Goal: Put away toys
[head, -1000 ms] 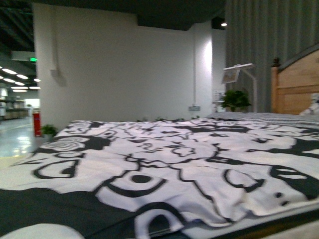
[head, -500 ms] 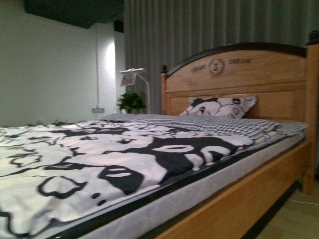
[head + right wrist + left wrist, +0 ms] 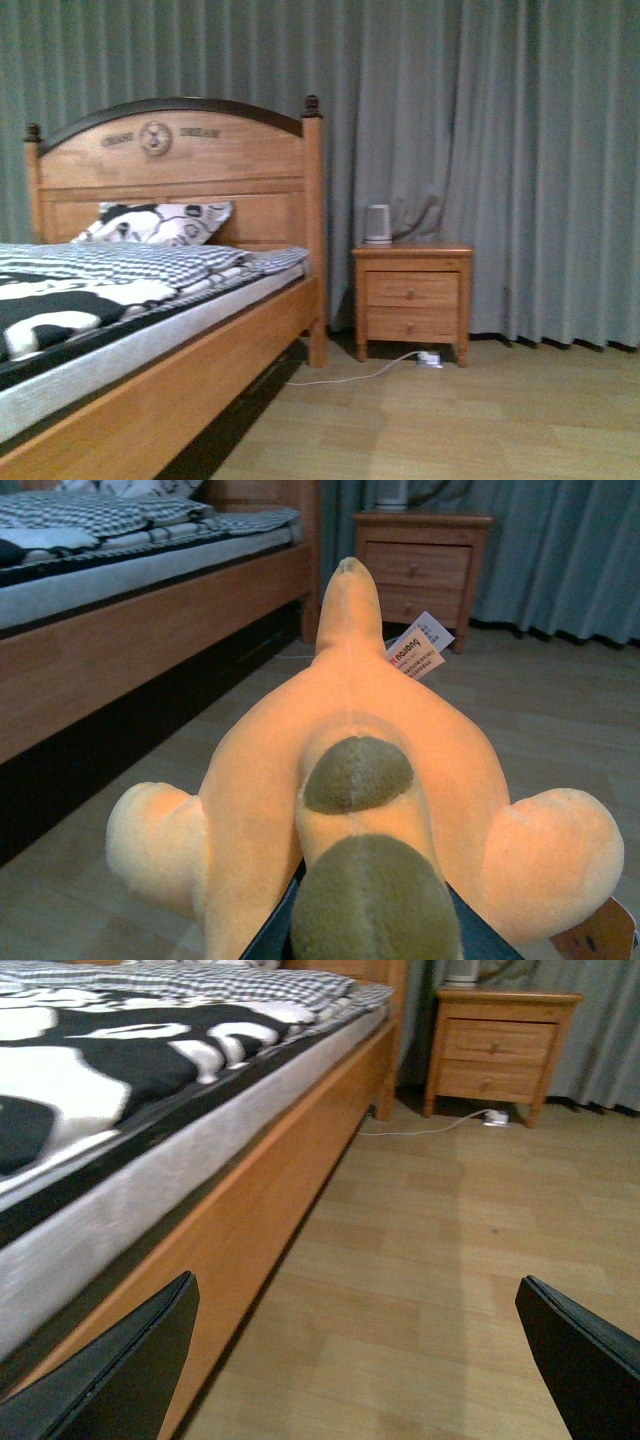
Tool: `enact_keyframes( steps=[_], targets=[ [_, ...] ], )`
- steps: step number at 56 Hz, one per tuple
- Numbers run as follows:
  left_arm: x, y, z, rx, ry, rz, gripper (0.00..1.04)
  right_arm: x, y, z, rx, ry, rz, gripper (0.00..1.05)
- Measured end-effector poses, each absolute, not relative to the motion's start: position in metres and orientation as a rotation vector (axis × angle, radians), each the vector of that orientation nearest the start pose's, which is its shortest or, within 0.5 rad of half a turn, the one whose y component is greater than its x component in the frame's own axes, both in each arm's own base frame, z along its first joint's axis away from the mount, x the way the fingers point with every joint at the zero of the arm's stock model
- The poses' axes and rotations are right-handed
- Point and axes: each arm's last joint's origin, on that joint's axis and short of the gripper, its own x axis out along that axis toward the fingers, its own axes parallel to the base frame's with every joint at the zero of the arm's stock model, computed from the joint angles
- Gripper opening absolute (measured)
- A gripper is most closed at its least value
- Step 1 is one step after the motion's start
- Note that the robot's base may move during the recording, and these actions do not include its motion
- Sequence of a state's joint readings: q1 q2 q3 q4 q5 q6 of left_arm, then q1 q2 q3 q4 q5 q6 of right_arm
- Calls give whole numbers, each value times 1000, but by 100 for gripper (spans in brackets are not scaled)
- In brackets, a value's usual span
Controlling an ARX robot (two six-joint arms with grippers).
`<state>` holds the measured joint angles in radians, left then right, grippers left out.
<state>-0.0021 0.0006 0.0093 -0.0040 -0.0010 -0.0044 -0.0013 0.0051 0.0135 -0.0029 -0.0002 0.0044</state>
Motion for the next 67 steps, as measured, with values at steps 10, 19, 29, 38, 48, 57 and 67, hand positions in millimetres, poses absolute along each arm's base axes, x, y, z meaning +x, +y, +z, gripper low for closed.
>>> enact_keyframes(
  steps=[10, 19, 29, 38, 48, 57, 67],
  targets=[
    [97, 0, 166, -4, -4, -3, 99, 97, 0, 167, 4, -6, -2, 7],
    [97, 0, 166, -4, -4, -5, 99, 97, 0, 167, 4, -6, -2, 7],
    [97, 0, 166, -4, -4, -3, 99, 97, 0, 167, 4, -6, -9, 7],
    [97, 0, 166, -4, -4, -2, 99, 97, 0, 167, 4, -6, 6, 7],
    [97, 0, 166, -4, -4, -3, 99, 97, 0, 167, 4, -6, 2, 7],
    [97, 0, 166, -4, -4, -3, 99, 97, 0, 167, 4, -6, 2, 7],
    [97, 0, 166, -4, -4, -3, 99, 97, 0, 167, 4, -6, 2, 7]
  ],
)
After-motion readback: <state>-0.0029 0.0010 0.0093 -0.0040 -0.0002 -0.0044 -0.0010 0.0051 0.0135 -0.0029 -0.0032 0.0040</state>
